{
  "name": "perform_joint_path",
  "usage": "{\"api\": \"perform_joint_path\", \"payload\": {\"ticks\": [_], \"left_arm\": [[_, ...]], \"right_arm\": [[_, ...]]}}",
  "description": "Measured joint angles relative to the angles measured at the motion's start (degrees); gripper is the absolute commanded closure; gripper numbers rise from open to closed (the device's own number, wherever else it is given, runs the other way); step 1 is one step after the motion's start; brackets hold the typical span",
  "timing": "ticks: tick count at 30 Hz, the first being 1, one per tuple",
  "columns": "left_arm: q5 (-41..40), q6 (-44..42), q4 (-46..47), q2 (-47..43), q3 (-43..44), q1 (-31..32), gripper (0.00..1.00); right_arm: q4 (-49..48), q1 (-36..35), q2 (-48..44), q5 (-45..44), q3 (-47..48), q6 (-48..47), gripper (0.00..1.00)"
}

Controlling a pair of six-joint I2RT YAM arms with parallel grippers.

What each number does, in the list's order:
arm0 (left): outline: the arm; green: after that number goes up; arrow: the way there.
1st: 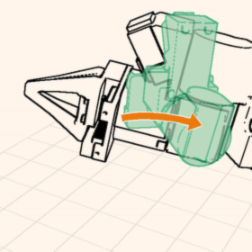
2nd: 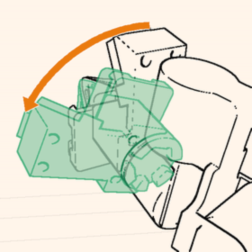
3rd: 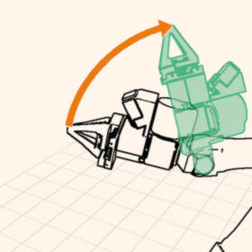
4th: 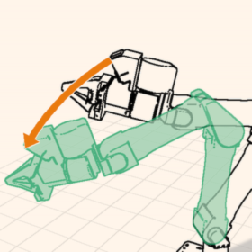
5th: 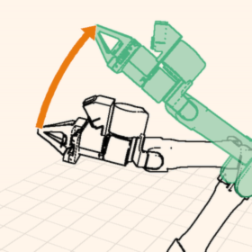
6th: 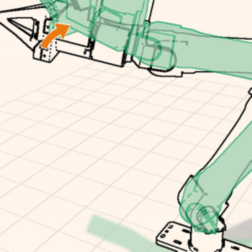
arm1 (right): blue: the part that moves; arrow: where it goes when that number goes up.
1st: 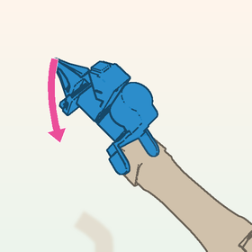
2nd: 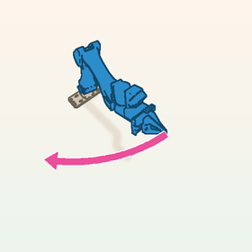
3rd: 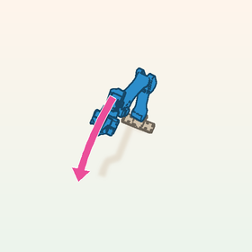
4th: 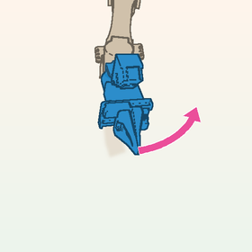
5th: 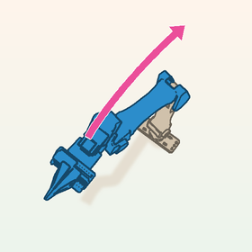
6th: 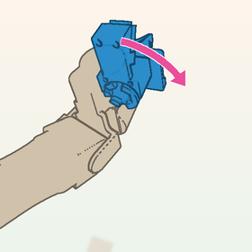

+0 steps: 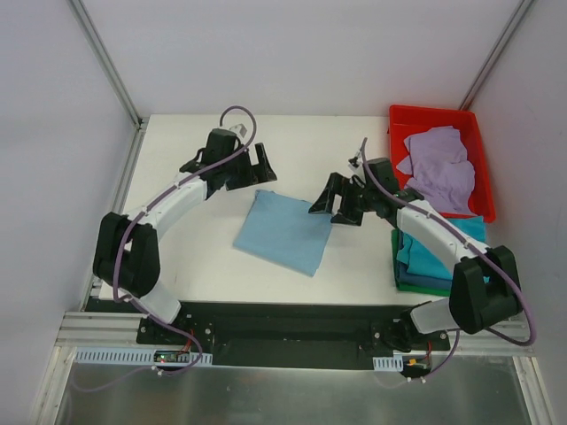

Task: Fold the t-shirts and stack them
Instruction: Fold the long partially folded tshirt into a neat square, then smooth out wrinkles on the folded tshirt

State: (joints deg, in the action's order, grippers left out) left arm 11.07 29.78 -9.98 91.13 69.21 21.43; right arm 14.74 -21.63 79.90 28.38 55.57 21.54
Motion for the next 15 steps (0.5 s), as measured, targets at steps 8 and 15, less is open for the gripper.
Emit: {"api": "perform_joint_path", "payload": {"ticks": [8,15], "left_arm": [[11.0,1.1,2.0,12.4,4.5,0.4,0.01],[11.1,3.5,2.8,25.8,12.3,0.3,0.02]], "right_arm": [[-1.5,-2.2,10.0,-1.9,1.9,-0.8,0.04],[-4.3,0.5,22.7,-5.1,8.2,-2.0,0.04]]}}
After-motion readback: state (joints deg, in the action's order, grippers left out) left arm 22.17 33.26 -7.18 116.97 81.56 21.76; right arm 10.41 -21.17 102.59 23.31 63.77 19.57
